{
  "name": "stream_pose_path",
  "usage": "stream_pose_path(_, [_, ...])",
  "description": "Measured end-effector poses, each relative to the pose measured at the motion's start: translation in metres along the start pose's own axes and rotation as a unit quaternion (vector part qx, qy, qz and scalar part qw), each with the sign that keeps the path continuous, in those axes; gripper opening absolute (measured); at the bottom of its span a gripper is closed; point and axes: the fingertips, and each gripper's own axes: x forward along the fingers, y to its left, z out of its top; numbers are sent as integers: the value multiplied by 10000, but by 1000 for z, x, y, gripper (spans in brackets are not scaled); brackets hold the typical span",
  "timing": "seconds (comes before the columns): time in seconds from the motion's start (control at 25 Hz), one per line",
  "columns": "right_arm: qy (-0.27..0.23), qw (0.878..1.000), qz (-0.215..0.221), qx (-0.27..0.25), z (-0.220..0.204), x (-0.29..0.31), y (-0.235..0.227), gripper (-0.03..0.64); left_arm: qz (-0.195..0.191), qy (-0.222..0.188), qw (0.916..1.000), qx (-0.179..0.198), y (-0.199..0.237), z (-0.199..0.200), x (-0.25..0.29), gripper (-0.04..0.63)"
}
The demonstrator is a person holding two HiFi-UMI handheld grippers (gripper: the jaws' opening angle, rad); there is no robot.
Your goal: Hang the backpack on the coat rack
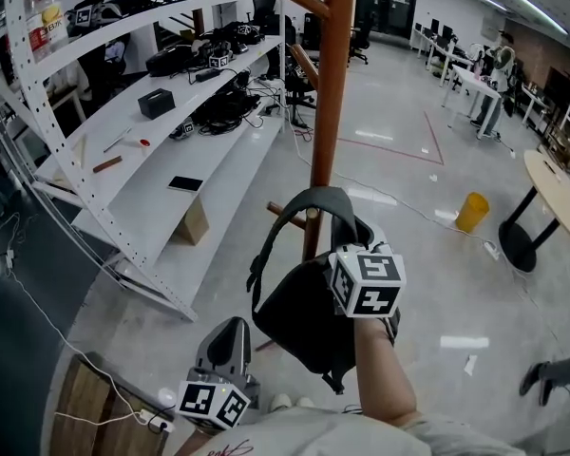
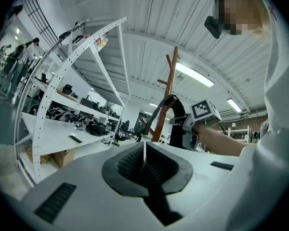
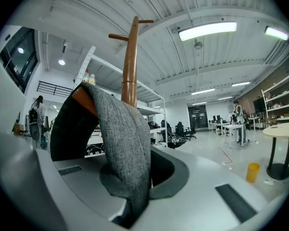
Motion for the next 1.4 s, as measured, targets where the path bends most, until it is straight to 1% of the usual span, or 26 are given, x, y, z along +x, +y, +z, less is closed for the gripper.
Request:
stream_pose_path(0.24, [38,10000,24,14,-13,2,-1,23,66,29,10000,2,4,-2,-1,25])
stream_pose_path(0.6, [-33,9999,65,-156,-21,2,7,23,107,66,9999,-18,7,-3,-3,25])
stream_pose_path(0.84, [-125,9996,12,-267,-27,3,12,23,125,146,9997,-125,10,-8,-4,25])
stream_pose_path(1.16, [-213,9986,-103,-464,-36,3,19,23,92,204,9997,-104,12,-10,-4,25])
stream_pose_path(1.4, [-257,9983,-194,-482,-38,0,20,23,78,234,9997,-86,11,-11,-6,25])
